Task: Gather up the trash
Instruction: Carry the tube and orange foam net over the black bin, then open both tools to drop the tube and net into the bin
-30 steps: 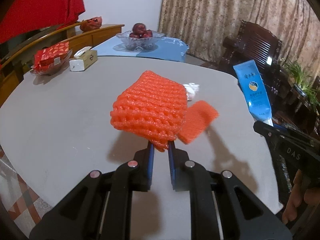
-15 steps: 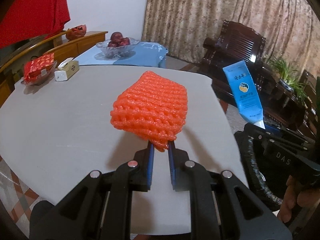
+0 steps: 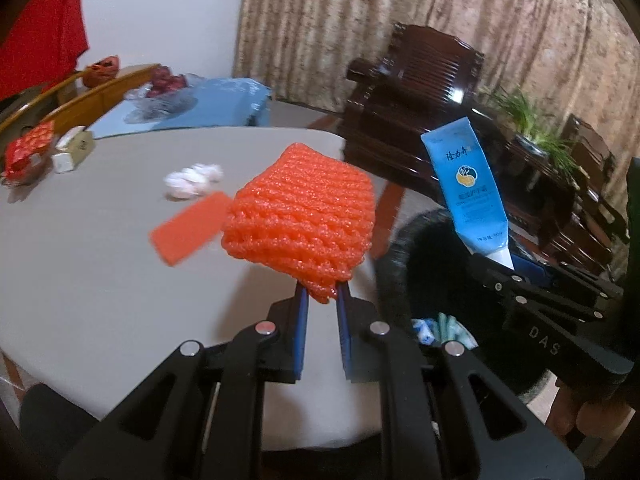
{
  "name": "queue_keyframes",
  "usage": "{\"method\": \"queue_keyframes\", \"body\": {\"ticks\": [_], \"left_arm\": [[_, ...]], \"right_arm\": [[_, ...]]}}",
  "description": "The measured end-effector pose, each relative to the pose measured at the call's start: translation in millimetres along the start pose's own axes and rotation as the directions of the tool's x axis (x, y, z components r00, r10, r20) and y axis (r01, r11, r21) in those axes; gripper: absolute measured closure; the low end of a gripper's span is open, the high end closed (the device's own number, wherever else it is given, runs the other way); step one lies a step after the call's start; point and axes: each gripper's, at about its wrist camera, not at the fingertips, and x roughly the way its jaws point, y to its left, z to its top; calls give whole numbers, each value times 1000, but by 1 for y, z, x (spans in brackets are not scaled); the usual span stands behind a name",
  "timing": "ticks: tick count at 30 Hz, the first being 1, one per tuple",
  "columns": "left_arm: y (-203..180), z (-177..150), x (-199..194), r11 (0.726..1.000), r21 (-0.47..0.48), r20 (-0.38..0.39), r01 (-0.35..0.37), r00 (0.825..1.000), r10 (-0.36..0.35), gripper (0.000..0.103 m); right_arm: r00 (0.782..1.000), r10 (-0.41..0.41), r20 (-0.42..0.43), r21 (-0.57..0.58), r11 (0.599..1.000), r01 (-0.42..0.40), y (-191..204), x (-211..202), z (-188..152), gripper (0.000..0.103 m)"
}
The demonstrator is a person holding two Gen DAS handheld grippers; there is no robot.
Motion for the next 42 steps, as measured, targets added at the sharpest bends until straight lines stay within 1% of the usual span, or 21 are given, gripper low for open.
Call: {"method": "queue_keyframes", "body": {"ticks": [3, 9, 14, 15, 16, 17, 19, 20, 23, 25, 28, 32, 35, 38, 42], "left_arm": [[-30, -5, 11, 1000, 16, -17, 18, 1000, -18, 90], [-73, -12, 39, 999, -3, -80, 51, 995, -51, 90], [-115, -22, 56, 995, 34, -105, 98, 990, -94, 89], [-120, -25, 59, 993, 40, -108, 114, 988, -109, 85], [-127, -28, 63, 990, 50, -118, 131, 985, -124, 78], [-132, -31, 67, 988, 65, -128, 138, 983, -129, 76], [-136, -37, 70, 988, 89, -120, 129, 986, -118, 52], [-133, -39, 72, 988, 86, -121, 128, 986, -117, 49], [-123, -40, 72, 989, 96, -126, 111, 987, -99, 48], [-109, -38, 69, 991, 105, -119, 88, 990, -75, 48], [-77, -30, 61, 994, 93, -103, 50, 994, -40, 47], [-31, -18, 50, 998, 62, -67, -5, 998, 9, 44], [8, -11, 41, 998, 42, -40, -53, 998, 55, 42], [53, -4, 34, 994, 15, -19, -106, 994, 107, 41], [98, 3, 27, 987, -22, -5, -160, 987, 160, 40]], "right_arm": [[1000, -24, -11, 13, 1000, 24, -27, -3, -8, 75], [996, -78, -40, 32, 996, 79, -76, 4, -22, 75], [992, -105, -65, 55, 993, 109, -108, 9, -32, 74], [991, -109, -76, 65, 991, 115, -117, 10, -36, 74], [990, -115, -82, 77, 990, 121, -123, 11, -39, 73], [989, -124, -81, 91, 987, 131, -129, 10, -42, 69], [988, -133, -76, 104, 985, 140, -135, 7, -45, 63], [988, -137, -73, 109, 983, 145, -137, 5, -46, 60], [989, -135, -66, 128, 982, 143, -137, 3, -49, 59], [990, -131, -60, 131, 982, 138, -132, 2, -48, 59], [993, -113, -43, 140, 983, 118, -121, -1, -45, 59], [998, -64, -16, 137, 988, 65, -90, -1, -36, 59], [1000, -28, -7, 120, 992, 28, -60, 4, -27, 59], [1000, 12, -4, 98, 995, -11, -27, 11, -18, 59], [999, 52, -3, 64, 997, -52, 18, 21, -6, 59]]}}
